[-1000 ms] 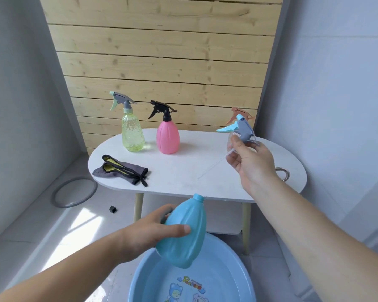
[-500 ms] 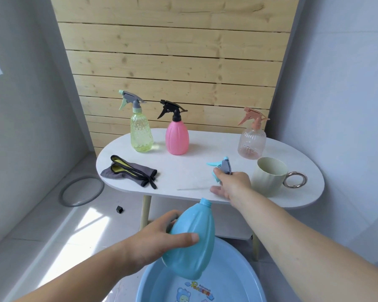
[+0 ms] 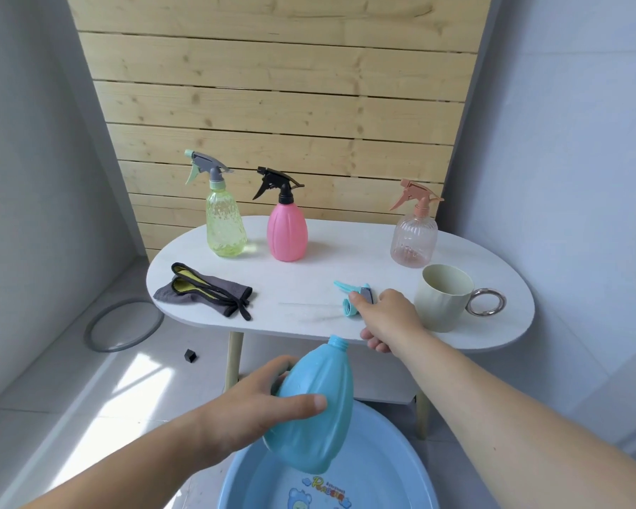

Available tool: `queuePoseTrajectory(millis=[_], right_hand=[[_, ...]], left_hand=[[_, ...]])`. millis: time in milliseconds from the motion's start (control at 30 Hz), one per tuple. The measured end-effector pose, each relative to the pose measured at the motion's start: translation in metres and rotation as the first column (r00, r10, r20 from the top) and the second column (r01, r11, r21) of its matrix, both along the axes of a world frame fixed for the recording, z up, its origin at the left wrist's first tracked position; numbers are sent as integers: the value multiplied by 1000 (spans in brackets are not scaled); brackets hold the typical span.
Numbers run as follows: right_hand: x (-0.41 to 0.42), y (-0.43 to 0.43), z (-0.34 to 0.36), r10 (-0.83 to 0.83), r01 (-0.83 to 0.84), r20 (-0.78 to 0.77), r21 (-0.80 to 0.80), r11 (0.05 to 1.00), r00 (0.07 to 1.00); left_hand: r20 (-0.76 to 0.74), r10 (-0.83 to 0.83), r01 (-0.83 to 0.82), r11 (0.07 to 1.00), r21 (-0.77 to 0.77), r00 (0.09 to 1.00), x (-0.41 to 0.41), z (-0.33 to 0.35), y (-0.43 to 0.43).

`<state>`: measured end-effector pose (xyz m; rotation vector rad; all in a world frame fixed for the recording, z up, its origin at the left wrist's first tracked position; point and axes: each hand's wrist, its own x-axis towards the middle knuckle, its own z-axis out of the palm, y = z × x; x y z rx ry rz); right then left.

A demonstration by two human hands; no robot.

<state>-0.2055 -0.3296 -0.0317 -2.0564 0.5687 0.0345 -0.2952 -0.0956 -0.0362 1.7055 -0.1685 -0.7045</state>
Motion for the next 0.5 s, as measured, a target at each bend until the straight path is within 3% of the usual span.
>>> queuePoseTrajectory(millis=[167,300,367,500], right_hand=[[-11,-13,20,-3,8,150,-34,999,989],[-22,-49,44,-13,159,368,-370,915,930],[-30,-73,49,-59,268,428,-447,853,902],[-38,-120,38,-188,316,279,-541,779,942]], left_hand=[[28,27,-26,999,-20,999,2,0,-8],[56,35,-32,998,-54,998,1,3,-20],[56,34,-30,997,-71,998,1,3,-28],[55,22,-18,997,-74,998,-1,3,-45]])
